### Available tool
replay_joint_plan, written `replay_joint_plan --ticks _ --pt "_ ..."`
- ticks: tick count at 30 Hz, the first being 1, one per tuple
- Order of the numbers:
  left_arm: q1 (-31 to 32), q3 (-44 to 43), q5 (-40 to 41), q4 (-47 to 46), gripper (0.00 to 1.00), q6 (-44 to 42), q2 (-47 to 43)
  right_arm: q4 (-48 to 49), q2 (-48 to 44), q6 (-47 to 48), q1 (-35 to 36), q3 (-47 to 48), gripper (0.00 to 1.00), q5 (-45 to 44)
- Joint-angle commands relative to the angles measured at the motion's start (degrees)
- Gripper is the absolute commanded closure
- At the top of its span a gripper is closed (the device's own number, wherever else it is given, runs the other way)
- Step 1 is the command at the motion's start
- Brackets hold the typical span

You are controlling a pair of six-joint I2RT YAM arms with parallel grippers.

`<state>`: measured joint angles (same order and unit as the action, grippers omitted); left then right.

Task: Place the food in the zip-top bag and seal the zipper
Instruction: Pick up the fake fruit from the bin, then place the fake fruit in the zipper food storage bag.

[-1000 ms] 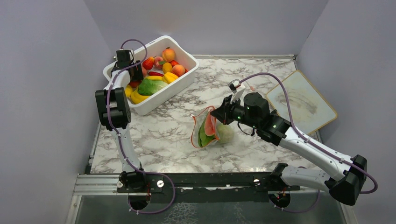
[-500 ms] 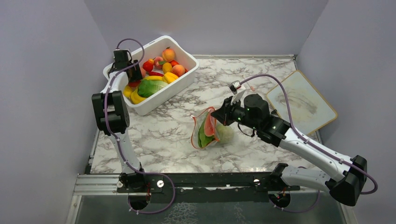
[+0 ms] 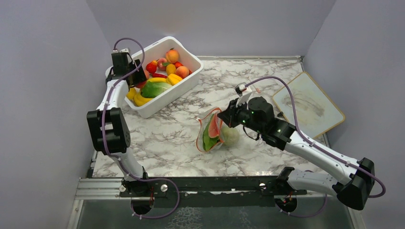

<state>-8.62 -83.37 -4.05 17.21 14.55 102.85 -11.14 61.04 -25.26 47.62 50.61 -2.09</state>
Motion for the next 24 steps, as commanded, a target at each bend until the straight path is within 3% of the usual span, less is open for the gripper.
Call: replay_joint_plan --ticks 1,12,24 --pt "0.52 3.79 -5.43 -1.29 0.57 2.51 -8.39 0.86 -0.32 -0.89 0.07 1.34 0.99 -1.60" --pt "2.49 13.13 -4.53 -5.18 0.59 1.66 -24.53 0.79 0.22 -2.44 0.11 1.54 0.99 -0.26" --pt "7.62 23.19 -22.80 -6.80 0.58 8.35 -39.51 0.57 -0.16 -7.64 0.11 0.36 0.99 -1.26"
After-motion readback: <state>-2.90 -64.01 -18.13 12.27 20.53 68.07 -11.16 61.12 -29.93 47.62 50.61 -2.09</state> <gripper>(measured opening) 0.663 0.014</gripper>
